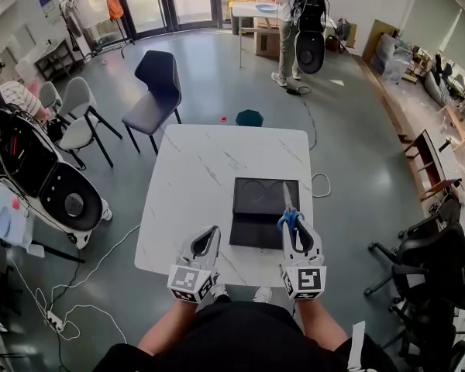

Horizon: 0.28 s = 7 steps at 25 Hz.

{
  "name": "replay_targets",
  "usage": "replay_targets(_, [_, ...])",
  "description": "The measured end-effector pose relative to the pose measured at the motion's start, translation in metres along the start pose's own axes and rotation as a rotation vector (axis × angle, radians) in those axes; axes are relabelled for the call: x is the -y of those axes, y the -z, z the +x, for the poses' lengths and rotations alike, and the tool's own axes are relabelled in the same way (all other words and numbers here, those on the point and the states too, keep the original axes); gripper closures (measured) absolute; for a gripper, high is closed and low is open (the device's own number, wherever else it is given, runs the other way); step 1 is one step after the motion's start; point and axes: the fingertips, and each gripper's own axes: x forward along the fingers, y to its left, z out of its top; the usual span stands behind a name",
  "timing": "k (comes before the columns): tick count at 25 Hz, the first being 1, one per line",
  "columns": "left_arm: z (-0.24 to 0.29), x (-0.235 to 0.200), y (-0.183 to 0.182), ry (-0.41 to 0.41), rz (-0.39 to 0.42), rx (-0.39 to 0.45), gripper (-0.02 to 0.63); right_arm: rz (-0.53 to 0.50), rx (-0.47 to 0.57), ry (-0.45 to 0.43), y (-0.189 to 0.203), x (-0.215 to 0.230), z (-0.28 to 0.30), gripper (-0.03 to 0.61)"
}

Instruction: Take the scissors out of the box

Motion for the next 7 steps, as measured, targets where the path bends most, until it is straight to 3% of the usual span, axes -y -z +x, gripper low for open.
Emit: replay_targets(7, [0.0028,0.0030,0.0026,0.002,-0.014,-0.008,0.604,0.000,-0.008,-0.003,0.0015,0.0033,0.0003,0.485])
